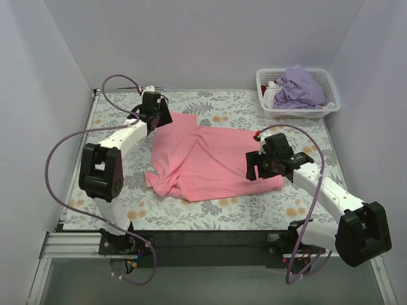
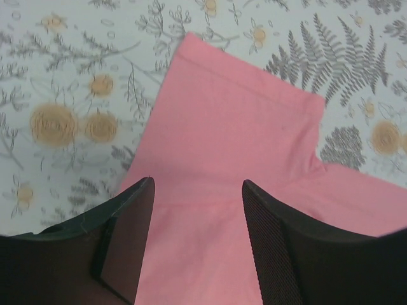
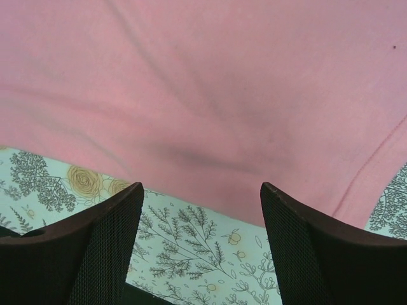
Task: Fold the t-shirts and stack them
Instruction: Flatten the tshirt out
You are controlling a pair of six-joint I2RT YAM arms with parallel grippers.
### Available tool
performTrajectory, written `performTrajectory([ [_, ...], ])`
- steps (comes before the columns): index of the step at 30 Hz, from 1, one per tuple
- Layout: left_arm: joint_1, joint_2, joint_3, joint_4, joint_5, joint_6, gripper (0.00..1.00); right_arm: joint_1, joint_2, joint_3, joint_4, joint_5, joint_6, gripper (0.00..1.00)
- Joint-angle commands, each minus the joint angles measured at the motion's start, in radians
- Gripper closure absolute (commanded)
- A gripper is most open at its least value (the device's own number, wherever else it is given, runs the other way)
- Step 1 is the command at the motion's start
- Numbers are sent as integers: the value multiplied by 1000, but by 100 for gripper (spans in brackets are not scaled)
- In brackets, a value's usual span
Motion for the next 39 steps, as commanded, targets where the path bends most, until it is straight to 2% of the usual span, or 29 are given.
performTrajectory([
  [1,19,125,172,50,-45,115,44,9,-50,-23,35,-61,3,19],
  [5,22,304,306,57,-67,179,46,19,-75,-42,58,-81,22,19],
  [12,31,482,441,75,-84,205,53,28,-84,-63,74,-108,6,20],
  [22,48,584,498,121,-45,216,53,31,-95,-94,82,-100,2,20],
  [32,48,625,470,90,4,211,54,32,-70,-91,100,-89,0,20],
  [33,49,627,464,83,8,202,62,32,-69,-91,103,-88,-3,20],
  [36,48,624,444,67,24,196,77,31,-64,-85,103,-66,-6,20],
  [37,48,618,440,64,27,198,90,32,-63,-83,103,-60,-10,20],
  [39,49,610,420,66,30,199,99,32,-59,-77,105,-28,-17,20],
])
